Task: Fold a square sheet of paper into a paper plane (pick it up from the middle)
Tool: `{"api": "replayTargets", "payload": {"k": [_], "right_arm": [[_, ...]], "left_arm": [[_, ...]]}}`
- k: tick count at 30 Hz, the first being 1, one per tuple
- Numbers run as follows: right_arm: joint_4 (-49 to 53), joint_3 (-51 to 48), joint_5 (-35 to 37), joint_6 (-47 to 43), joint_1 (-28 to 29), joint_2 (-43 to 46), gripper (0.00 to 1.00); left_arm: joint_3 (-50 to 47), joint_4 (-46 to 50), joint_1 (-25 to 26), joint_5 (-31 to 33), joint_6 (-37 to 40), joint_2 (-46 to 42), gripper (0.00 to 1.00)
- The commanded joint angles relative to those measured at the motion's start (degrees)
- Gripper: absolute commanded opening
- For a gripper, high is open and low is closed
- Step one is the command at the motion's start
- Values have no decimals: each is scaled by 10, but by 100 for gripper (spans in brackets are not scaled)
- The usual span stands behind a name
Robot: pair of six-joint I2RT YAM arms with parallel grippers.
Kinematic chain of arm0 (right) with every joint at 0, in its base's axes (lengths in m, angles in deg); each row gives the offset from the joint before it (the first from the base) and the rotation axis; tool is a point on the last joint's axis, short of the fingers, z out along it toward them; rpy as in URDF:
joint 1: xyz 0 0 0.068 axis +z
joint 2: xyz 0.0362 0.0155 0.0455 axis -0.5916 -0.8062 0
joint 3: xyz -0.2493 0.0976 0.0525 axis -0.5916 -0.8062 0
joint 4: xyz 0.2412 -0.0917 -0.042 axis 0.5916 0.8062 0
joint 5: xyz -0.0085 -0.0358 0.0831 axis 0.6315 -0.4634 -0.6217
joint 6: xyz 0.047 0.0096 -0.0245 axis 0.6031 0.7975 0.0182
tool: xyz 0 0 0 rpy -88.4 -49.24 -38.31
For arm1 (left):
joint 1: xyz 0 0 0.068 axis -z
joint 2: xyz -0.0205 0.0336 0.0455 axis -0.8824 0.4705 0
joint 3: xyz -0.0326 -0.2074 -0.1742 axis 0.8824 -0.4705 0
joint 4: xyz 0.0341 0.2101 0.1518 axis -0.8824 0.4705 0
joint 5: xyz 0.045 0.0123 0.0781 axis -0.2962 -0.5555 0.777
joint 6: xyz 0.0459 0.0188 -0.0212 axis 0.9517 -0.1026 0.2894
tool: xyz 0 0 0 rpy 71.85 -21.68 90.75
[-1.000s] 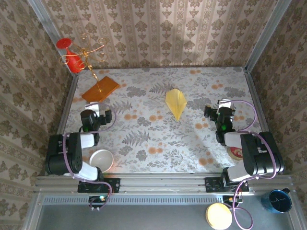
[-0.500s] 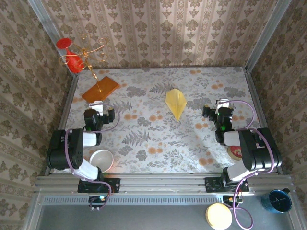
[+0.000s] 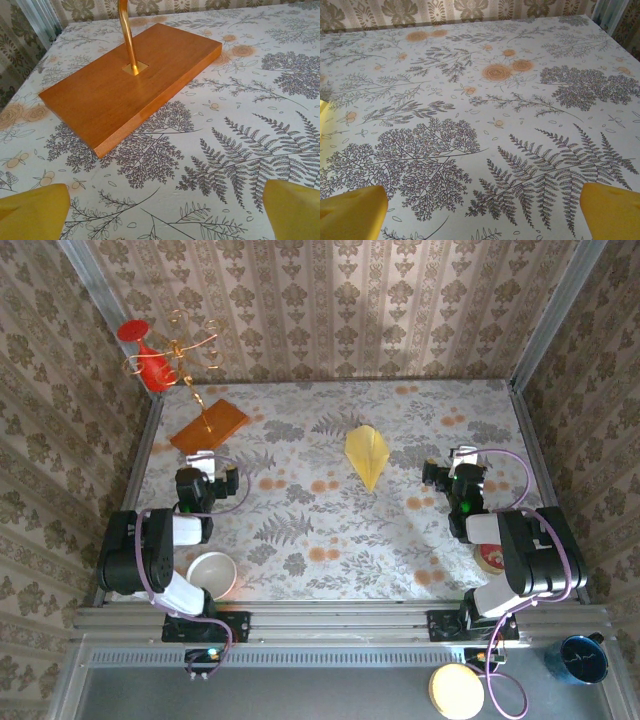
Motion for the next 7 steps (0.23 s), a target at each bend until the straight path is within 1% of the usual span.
{"api": "replayTargets", "payload": {"k": [1,6,7], "right_arm": [[-19,6,-7,-8,1,-4,100],[-27,1,-14,-9,1,-2,100],[-39,-6,-45,-16,-3,-2,100]], "left_arm": [[12,-6,1,3,12,3,100],[11,-8,0,2,11,3,100],[11,-8,0,1,11,3,100]]}}
